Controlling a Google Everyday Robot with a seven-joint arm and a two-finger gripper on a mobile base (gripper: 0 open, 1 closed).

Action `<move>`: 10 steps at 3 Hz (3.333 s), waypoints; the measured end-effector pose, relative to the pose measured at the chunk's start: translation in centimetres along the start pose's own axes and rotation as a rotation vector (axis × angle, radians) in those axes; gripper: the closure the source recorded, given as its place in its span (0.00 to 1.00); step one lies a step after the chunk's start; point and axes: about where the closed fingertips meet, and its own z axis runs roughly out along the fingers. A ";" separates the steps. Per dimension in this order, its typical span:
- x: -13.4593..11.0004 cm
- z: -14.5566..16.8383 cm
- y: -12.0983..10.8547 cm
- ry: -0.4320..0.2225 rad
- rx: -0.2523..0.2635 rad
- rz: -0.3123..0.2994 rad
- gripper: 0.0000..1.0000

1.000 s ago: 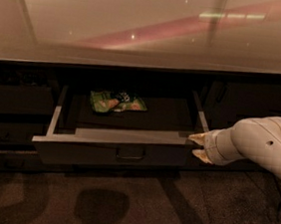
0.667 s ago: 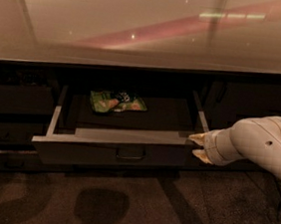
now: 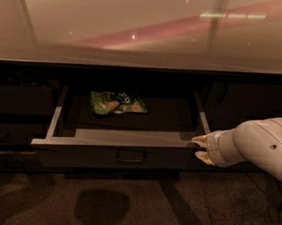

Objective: Open top drawer

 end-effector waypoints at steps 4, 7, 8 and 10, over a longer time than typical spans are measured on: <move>-0.7 -5.6 -4.5 -0.016 0.050 0.036 1.00; -1.5 -10.8 -6.9 -0.057 0.115 0.045 1.00; -0.9 -10.0 -6.1 -0.213 0.101 0.080 1.00; -1.1 -9.5 -6.0 -0.444 0.108 0.082 1.00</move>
Offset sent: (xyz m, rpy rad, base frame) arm -0.2653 -0.0788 -0.1625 -0.3280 0.3385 0.0141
